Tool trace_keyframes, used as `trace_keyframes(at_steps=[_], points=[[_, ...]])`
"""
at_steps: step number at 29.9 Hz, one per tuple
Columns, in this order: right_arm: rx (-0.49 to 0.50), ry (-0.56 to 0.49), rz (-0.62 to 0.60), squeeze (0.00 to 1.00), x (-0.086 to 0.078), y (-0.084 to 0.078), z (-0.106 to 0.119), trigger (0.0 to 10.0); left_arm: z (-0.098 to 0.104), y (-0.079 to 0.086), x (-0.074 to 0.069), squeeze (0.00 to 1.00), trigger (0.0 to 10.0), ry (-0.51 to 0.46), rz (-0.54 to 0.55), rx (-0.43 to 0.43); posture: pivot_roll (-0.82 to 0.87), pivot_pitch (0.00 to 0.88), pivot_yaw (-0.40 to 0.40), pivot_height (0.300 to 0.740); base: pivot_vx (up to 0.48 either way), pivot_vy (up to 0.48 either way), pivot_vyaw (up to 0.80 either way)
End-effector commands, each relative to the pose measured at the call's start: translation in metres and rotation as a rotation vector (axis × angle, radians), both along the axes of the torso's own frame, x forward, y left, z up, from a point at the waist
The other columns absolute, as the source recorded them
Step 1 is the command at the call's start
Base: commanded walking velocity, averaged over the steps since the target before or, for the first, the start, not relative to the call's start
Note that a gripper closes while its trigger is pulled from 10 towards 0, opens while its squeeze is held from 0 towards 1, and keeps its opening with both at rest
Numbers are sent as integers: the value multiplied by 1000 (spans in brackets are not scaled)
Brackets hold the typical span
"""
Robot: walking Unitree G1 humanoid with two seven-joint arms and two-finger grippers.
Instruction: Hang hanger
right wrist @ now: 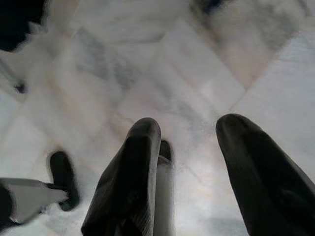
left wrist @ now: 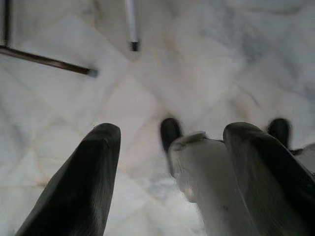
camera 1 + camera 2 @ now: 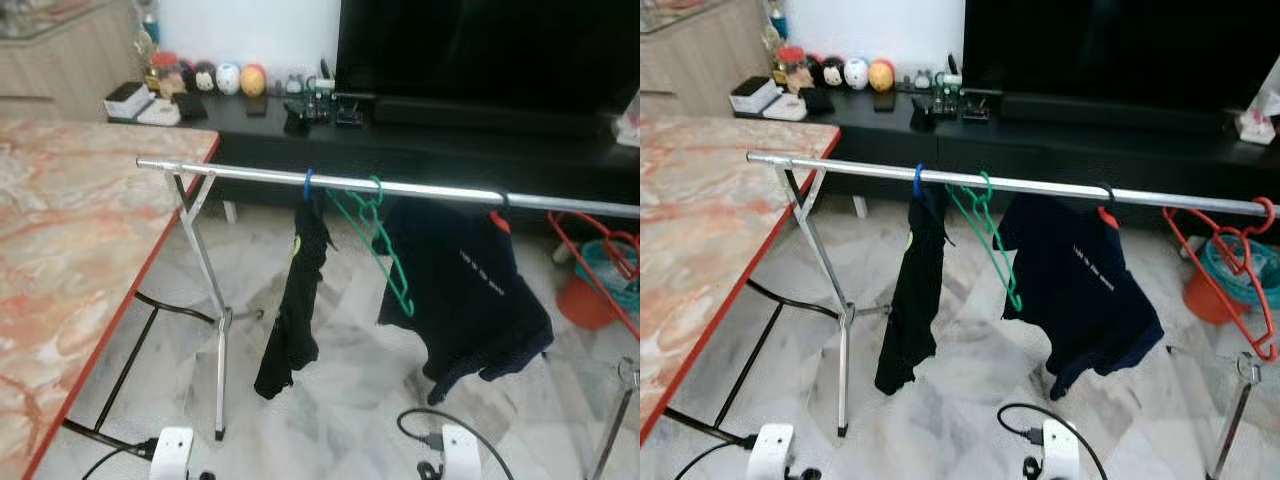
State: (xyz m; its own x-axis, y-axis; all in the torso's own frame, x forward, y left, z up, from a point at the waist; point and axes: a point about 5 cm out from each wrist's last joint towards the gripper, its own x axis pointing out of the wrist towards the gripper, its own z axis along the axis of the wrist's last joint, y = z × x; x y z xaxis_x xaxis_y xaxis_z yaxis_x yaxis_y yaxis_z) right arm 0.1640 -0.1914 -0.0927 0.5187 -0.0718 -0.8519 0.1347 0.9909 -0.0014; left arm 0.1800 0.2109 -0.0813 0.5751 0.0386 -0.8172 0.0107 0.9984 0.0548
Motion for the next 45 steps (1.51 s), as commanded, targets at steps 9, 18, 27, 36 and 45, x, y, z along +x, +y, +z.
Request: trace_keyframes(at_steps=[9, 18, 27, 36, 45], points=[[7, -6, 8, 0, 2, 1, 1, 10000, -1, 2, -3, 0, 10000, 17, 5, 3, 1, 0, -27, 740, 0, -304, 0], [6, -7, 14, 0, 2, 0, 1, 10000, 0, 2, 0, 0, 10000, 7, 12, 19, -1, 0, -29, 740, 0, -203, 0], [5, 1, 21, 0, 1, -2, 1, 10000, 26, 18, 36, 0, 10000, -213, 86, 52, 5, 0, -31, 740, 0, 0, 0], [2, 2, 29, 0, 6, -2, 2, 10000, 95, 22, 93, 0, 10000, -717, 48, 98, 14, 0, -33, 740, 0, 0, 0], [1, -16, 47, 0, 21, 2, 8, 10000, 128, 6, 101, 0, 10000, -936, -37, 90, 21, 0, -40, 740, 0, 0, 0]])
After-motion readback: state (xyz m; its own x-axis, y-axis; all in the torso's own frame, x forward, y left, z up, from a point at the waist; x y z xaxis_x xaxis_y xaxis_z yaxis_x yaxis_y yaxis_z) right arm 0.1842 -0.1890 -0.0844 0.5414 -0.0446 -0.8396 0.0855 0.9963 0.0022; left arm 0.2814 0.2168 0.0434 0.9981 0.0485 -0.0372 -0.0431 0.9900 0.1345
